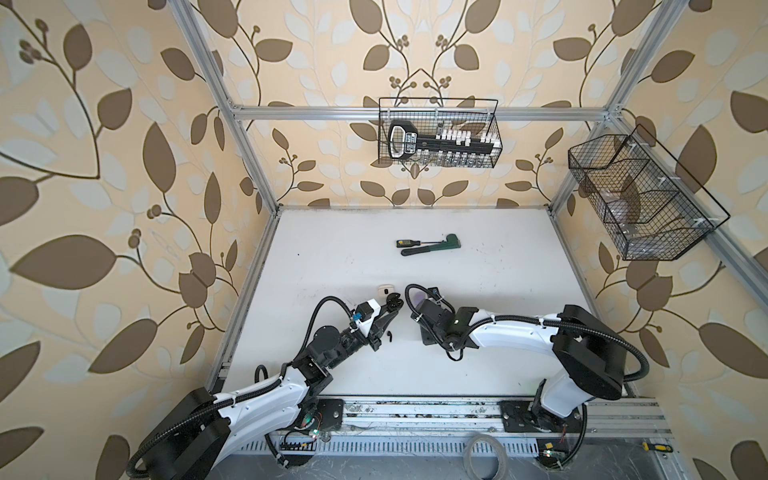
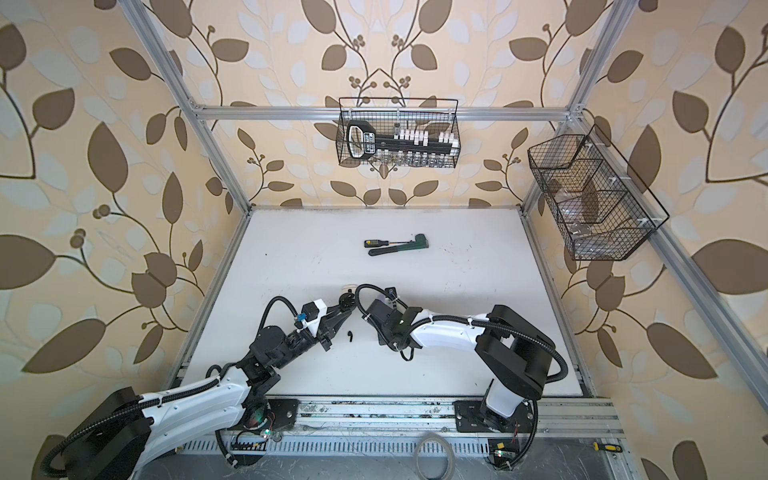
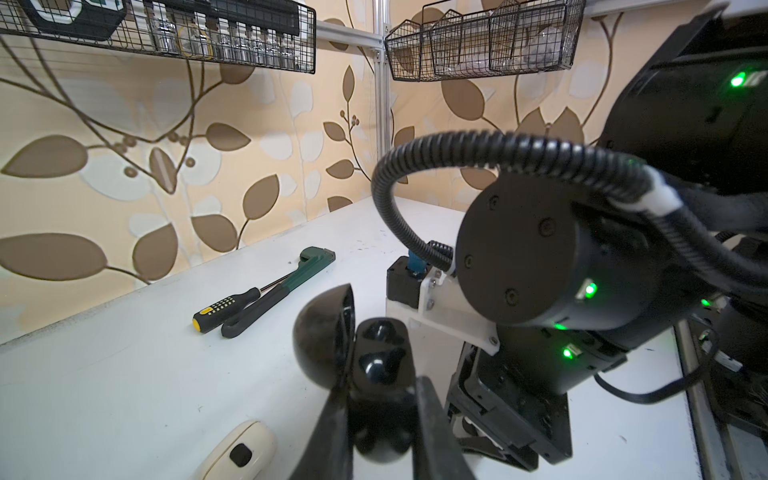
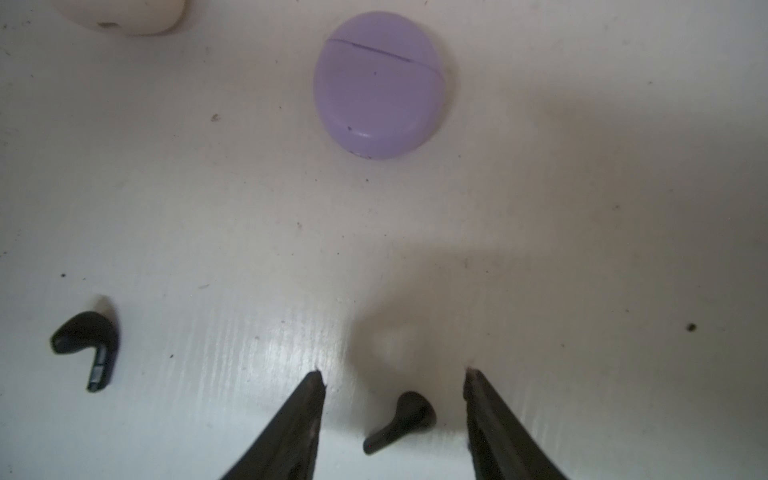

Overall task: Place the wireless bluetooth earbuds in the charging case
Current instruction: 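Lower the right gripper onto a black earbud and close on it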

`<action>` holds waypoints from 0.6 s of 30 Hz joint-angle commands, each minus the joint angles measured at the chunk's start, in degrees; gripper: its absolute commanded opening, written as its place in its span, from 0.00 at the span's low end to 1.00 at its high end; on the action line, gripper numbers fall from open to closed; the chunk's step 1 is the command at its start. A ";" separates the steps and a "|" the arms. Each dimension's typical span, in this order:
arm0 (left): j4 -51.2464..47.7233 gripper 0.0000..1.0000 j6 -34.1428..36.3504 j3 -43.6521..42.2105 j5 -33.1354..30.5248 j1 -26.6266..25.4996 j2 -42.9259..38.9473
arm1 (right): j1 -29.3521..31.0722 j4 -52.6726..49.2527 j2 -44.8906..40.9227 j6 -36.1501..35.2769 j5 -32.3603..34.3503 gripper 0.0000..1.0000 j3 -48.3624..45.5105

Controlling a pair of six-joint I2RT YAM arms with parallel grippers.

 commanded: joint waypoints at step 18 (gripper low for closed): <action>0.20 0.00 1.08 0.55 -2.18 0.32 -2.16 | -0.52 -0.41 -0.85 1.09 1.59 0.45 -4.50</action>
